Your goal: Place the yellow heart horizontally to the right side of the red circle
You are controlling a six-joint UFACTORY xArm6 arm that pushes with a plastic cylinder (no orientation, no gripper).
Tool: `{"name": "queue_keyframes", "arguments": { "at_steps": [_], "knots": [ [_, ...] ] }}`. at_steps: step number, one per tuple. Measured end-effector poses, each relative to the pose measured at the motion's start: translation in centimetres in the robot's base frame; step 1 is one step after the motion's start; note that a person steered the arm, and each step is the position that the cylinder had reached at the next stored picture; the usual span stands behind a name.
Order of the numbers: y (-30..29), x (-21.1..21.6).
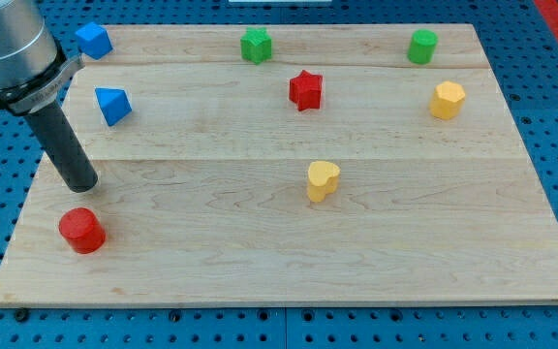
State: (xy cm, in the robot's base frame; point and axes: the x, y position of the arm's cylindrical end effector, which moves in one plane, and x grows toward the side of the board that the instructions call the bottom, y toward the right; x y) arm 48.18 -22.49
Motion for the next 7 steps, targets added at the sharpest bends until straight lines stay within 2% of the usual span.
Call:
{"name": "queue_keyframes", "arguments": {
  "at_steps": [3, 6, 7],
  "knots": [
    [9.8, -2.2],
    [24.0, -5.8],
    [26.5, -4.4]
  ]
}}
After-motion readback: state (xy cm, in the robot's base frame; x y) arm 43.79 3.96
